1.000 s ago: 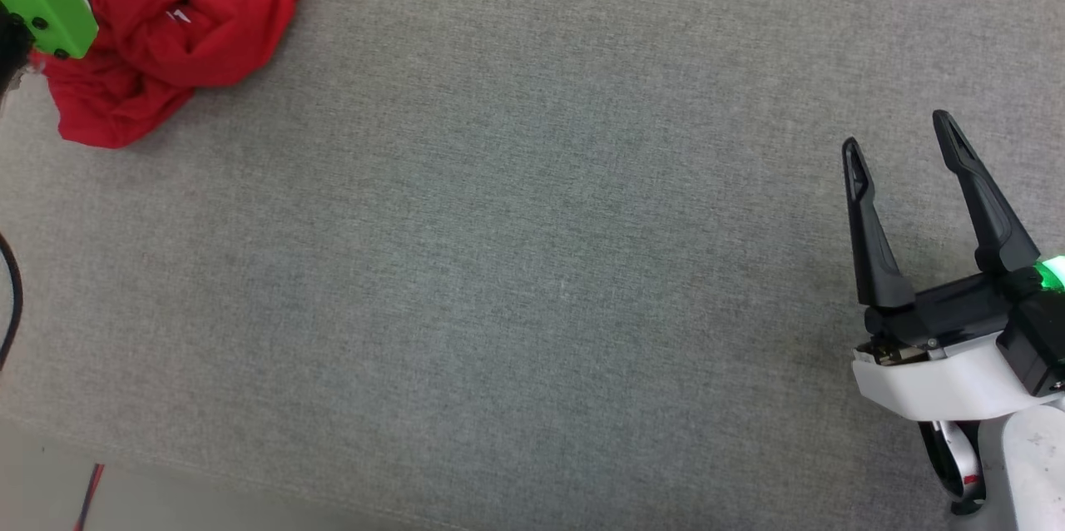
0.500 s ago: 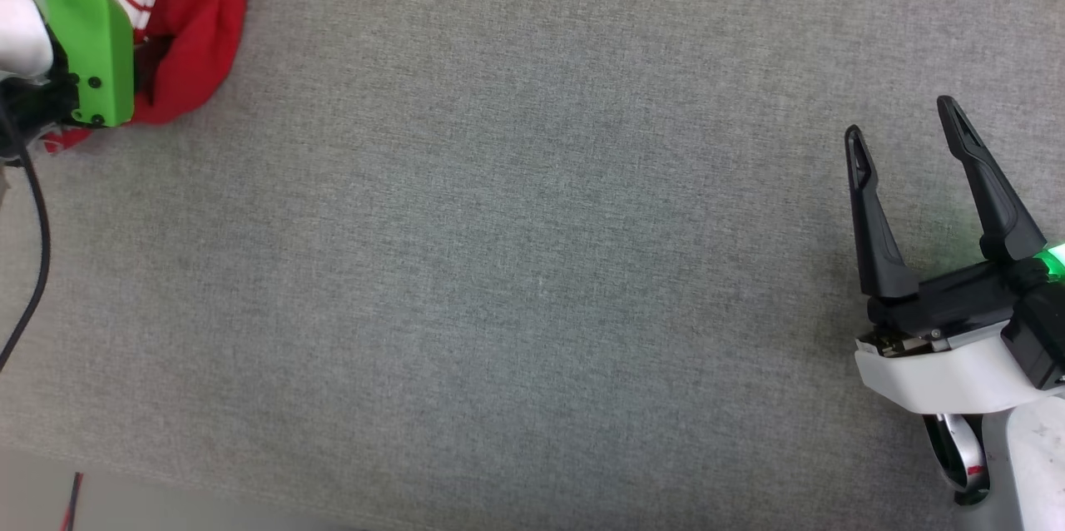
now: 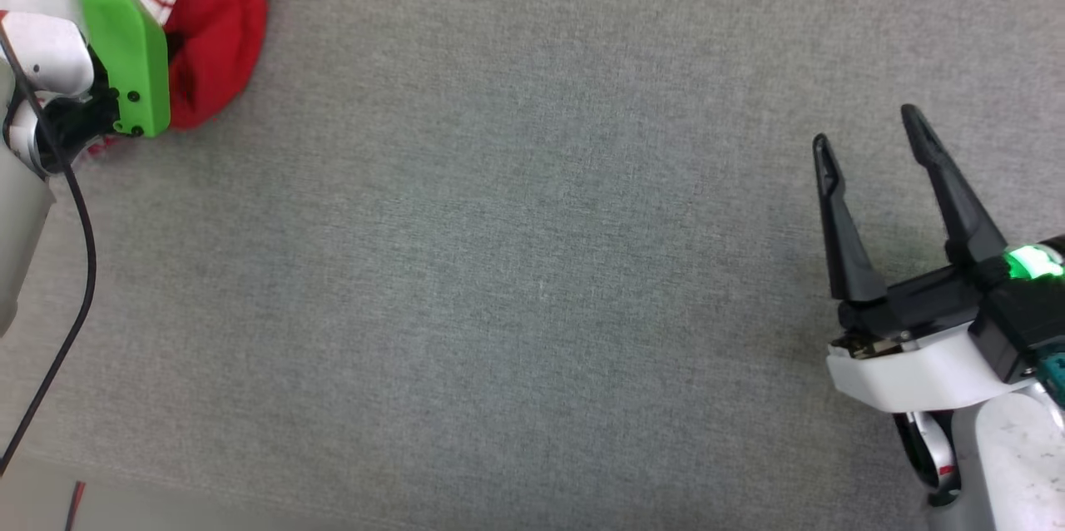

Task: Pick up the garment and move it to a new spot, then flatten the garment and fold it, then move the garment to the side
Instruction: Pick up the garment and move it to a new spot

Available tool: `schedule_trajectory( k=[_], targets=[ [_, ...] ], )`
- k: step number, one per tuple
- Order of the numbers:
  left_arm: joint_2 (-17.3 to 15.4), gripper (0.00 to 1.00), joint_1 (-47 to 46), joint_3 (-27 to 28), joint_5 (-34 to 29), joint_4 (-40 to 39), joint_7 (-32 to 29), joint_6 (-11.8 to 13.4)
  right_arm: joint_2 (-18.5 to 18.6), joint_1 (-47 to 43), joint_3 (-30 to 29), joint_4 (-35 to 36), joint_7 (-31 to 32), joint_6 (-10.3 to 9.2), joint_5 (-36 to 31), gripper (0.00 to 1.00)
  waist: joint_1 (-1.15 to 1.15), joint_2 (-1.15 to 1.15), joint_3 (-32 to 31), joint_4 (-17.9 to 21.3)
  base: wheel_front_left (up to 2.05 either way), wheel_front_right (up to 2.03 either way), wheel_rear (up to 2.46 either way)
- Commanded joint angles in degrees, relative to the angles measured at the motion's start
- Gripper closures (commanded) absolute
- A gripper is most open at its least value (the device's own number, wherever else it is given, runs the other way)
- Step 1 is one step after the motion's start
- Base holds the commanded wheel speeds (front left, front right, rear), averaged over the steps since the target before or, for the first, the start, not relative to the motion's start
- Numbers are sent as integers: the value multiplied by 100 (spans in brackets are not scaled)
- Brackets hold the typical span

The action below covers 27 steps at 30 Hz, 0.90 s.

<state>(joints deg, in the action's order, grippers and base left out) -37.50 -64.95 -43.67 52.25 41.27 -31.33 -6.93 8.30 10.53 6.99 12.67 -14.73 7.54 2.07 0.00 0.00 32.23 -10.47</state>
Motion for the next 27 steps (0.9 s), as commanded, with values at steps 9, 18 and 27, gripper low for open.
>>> schedule_trajectory(
  k=[9,18,27],
  targets=[
    [-283,100,-525,-694,-48,-776,864,-54,-252,-299,133,-214,-27,-5,139,0,0,0,-1148,-95,0,0,0],
    [-37,100,-1119,-1738,-83,-1650,1475,-55,-421,-482,41,-255,-27,-5,190,0,0,0,-1582,190,0,0,0],
    [948,100,-1436,-2595,-210,-1917,2048,-55,-523,-506,-96,-239,-27,-5,250,0,0,0,-1646,844,0,0,0]
  ],
)
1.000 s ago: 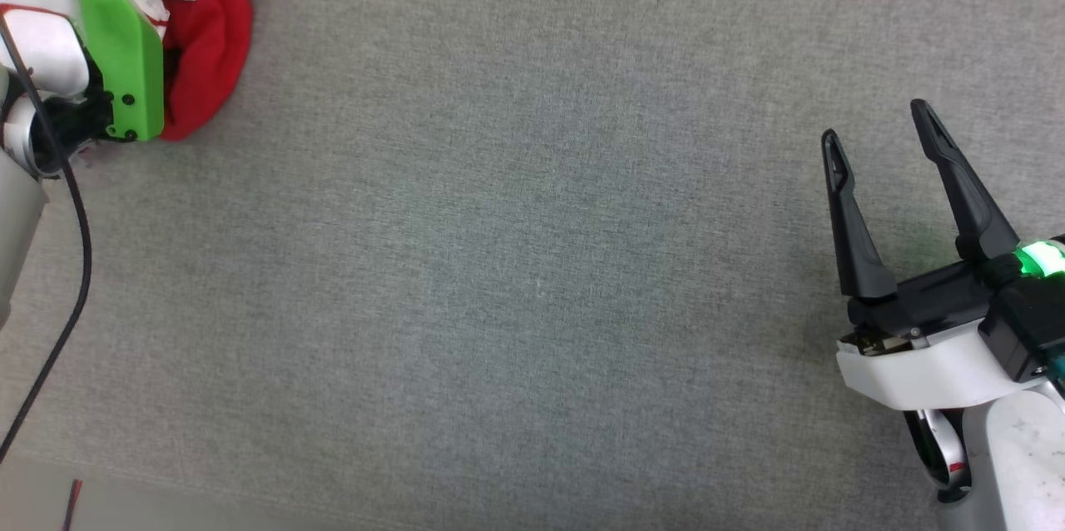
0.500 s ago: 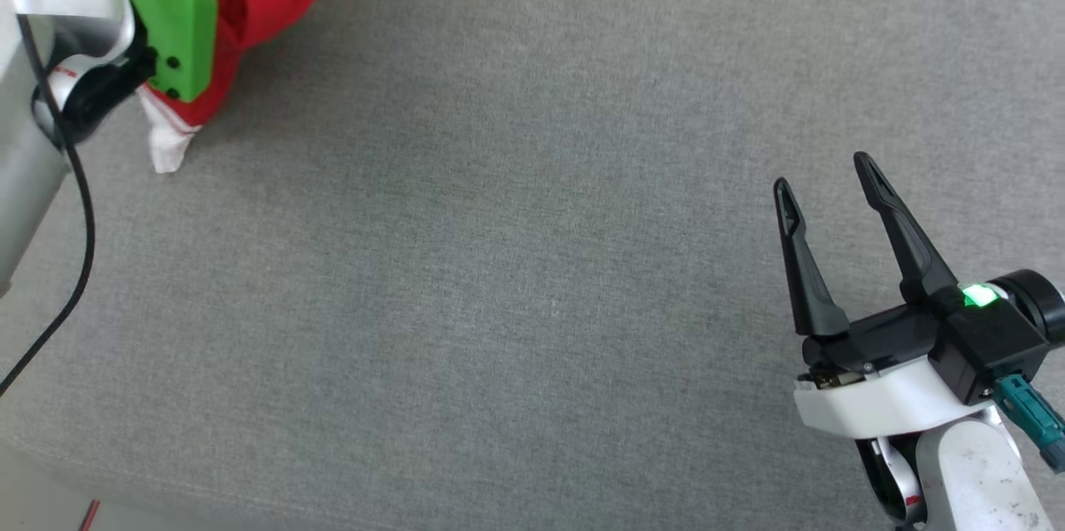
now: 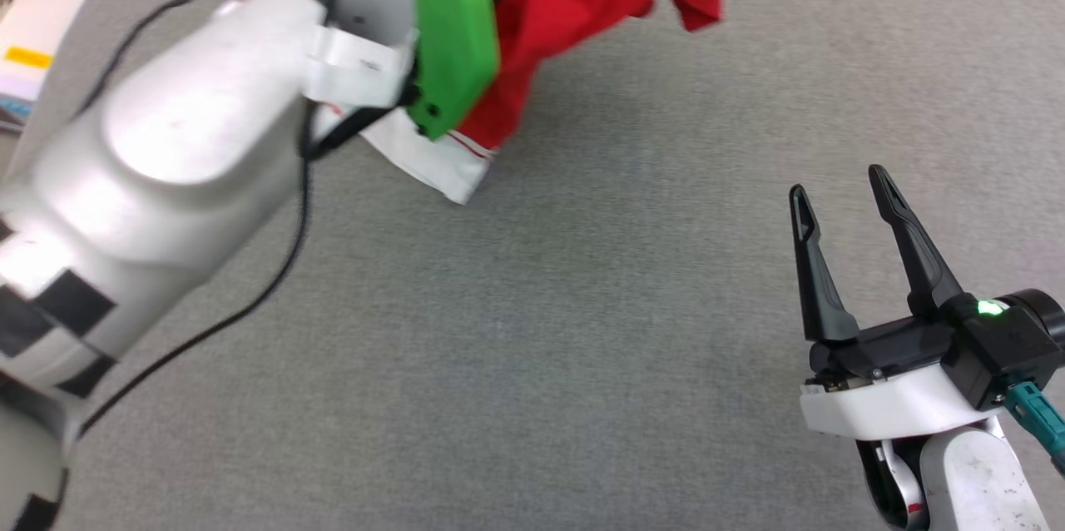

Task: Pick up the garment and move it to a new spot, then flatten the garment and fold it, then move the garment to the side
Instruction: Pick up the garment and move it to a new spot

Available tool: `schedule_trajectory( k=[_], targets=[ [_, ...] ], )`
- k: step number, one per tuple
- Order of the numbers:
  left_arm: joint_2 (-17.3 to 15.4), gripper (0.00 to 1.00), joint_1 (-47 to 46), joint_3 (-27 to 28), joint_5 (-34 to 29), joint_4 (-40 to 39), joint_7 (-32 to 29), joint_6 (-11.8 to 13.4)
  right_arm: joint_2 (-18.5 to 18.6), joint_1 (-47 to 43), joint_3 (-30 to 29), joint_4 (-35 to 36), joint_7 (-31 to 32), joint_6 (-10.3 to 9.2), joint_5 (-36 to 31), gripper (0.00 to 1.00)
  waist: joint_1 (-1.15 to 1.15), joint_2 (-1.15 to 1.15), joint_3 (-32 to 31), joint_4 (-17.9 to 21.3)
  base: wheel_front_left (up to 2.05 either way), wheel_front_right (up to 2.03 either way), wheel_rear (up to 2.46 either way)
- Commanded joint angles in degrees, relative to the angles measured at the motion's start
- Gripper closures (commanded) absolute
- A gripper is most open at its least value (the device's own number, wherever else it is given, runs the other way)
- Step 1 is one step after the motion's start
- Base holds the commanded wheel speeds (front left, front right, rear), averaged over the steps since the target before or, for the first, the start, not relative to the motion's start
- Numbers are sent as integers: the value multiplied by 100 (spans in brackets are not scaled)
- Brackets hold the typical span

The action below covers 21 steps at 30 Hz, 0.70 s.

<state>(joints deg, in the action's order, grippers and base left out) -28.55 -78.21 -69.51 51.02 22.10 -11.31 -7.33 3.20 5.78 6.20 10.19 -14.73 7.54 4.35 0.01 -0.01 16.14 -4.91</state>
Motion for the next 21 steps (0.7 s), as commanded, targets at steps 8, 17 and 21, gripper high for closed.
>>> schedule_trajectory(
  k=[8,17,21],
  targets=[
    [1106,100,297,-355,-339,285,343,-15,-30,-28,-97,54,-27,-5,228,0,-1,1,86,1074,0,0,0],
    [2098,100,1554,-383,-870,1050,494,-15,-32,-54,-243,123,-27,-5,377,0,-1,1,363,1552,0,0,0],
    [2288,100,2032,-383,-1172,1474,463,-15,-32,-7,-280,145,-27,-5,417,0,-1,1,465,1601,0,0,0]
  ],
)
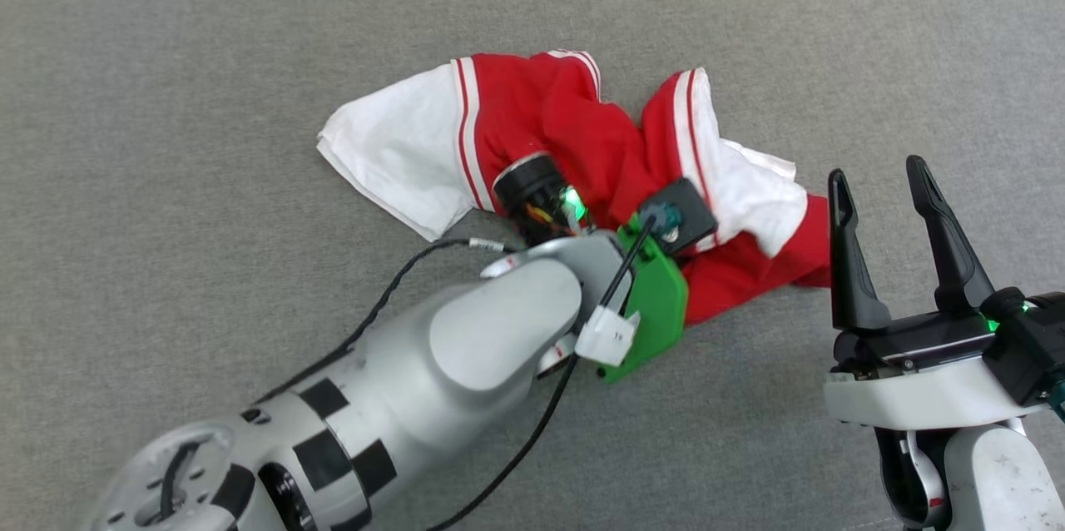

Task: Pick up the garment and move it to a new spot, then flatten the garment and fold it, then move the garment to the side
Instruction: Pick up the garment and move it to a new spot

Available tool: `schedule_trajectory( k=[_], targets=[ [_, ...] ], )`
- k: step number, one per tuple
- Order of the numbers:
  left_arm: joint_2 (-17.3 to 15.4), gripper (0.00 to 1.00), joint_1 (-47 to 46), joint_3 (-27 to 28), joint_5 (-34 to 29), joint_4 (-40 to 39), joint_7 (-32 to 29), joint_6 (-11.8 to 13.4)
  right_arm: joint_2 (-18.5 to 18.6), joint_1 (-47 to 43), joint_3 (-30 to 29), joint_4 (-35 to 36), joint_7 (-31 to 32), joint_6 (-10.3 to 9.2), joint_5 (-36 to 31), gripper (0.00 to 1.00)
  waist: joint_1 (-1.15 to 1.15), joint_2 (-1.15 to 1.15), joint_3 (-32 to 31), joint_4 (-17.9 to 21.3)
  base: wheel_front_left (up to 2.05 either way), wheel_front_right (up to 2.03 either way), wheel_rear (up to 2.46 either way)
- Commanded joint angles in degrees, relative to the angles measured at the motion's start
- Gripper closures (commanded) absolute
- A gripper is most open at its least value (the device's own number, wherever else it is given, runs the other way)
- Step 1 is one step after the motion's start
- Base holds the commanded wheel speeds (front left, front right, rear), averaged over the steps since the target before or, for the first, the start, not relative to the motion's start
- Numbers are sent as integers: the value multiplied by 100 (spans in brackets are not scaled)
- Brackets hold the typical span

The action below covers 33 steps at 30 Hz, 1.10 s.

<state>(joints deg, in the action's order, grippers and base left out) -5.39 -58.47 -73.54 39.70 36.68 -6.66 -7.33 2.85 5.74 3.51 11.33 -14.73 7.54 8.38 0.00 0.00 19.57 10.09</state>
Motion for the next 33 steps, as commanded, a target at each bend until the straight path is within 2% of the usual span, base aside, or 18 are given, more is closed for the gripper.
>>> schedule_trajectory(
  k=[1,8,9,10,19,25,27,33],
  targets=[
    [9,100,175,20,-104,121,14,-15,3,16,-21,37,-27,-5,23,0,0,0,149,102,0,0,0],
    [180,100,672,19,-117,258,65,-15,3,42,-80,-12,-27,-5,14,0,0,0,153,-26,0,0,0],
    [190,24,643,19,-129,270,138,-15,3,32,-85,-27,-27,-5,0,0,0,0,128,-59,0,0,0],
    [202,0,590,19,-111,297,331,-15,3,15,-101,-47,-27,-5,-15,0,0,0,83,-110,0,0,0],
    [246,0,448,143,86,513,1860,47,3,-211,-296,-249,-27,-5,-71,0,0,0,-500,-511,0,0,0],
    [225,0,680,504,90,82,2132,486,3,-437,-407,-316,-27,-5,-79,0,0,0,-809,-827,0,0,0],
    [119,0,744,659,3,-87,2154,684,3,-489,-422,-338,-27,-5,-92,0,0,0,-881,-920,0,0,0],
    [-401,0,1231,1631,-494,-1053,2164,1368,3,-589,-497,-377,-27,-5,-114,0,0,0,-1058,-1142,0,0,0]
  ],
)
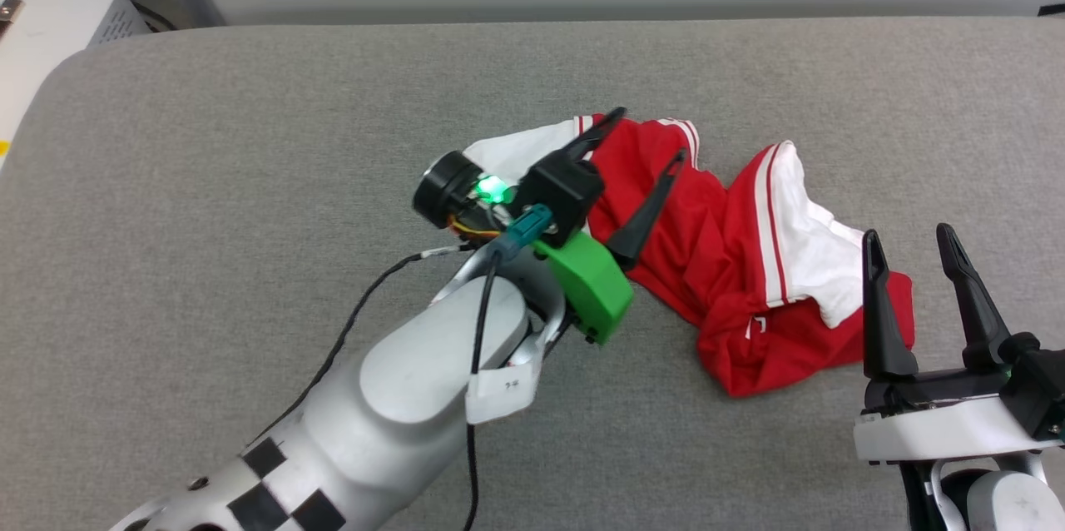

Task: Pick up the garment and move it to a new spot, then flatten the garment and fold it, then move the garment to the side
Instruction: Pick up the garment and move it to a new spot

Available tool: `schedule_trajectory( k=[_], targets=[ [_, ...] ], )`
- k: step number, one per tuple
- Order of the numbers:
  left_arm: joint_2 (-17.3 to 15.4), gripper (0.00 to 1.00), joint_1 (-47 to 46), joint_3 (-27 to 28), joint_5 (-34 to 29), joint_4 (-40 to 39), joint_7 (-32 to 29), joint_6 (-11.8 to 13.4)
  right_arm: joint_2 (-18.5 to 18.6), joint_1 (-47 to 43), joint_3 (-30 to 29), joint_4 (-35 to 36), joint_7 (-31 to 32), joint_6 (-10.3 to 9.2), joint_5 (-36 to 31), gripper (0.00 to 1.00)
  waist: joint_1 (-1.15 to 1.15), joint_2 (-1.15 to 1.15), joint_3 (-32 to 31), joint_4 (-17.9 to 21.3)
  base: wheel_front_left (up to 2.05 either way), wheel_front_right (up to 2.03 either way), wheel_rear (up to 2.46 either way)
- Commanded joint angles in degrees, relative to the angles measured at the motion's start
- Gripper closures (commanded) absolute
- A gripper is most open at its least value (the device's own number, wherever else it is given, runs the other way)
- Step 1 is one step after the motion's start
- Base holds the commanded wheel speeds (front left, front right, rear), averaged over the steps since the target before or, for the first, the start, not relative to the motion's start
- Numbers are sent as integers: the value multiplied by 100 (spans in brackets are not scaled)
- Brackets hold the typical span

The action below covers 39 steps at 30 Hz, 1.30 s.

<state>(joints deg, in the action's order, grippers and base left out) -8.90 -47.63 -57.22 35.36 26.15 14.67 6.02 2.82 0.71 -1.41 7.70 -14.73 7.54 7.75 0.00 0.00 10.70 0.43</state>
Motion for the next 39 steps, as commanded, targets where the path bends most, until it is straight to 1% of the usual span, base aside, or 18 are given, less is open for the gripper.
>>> schedule_trajectory(
  k=[1,5,9,13,18,23,28,32,39],
  targets=[
    [-142,0,281,165,-176,-155,31,120,6,-105,-20,-20,-27,-5,-55,0,0,0,-197,-213,0,0,0],
    [-361,0,813,842,-553,-624,31,410,6,-164,-34,-47,-27,-5,-74,0,0,0,-288,-315,0,0,0],
    [-478,0,1401,1546,-922,-1000,32,658,6,-213,-40,-65,-27,-5,-85,0,0,0,-358,-373,0,0,0],
    [-564,0,2016,2222,-1255,-1295,32,797,6,-251,-42,-93,-27,-5,-96,0,0,0,-423,-402,0,0,0],
    [-583,0,2792,3055,-1592,-1637,32,850,6,-321,-41,-117,-27,-5,-121,0,0,0,-508,-413,0,0,0],
    [-517,0,3466,3765,-1889,-1940,32,791,6,-379,-57,-152,-27,-5,-143,0,0,0,-576,-403,0,0,0],
    [-354,0,4050,4308,-2157,-2144,32,578,6,-434,-88,-190,-27,-5,-136,0,0,0,-653,-371,0,0,0],
    [-165,0,4384,4500,-2351,-2161,32,332,6,-493,-126,-234,-27,-5,-94,0,0,0,-730,-328,0,0,0],
    [140,0,4686,4764,-2605,-2182,32,-16,6,-634,-156,-295,-27,-5,0,0,0,0,-862,-240,0,0,0]
  ],
)
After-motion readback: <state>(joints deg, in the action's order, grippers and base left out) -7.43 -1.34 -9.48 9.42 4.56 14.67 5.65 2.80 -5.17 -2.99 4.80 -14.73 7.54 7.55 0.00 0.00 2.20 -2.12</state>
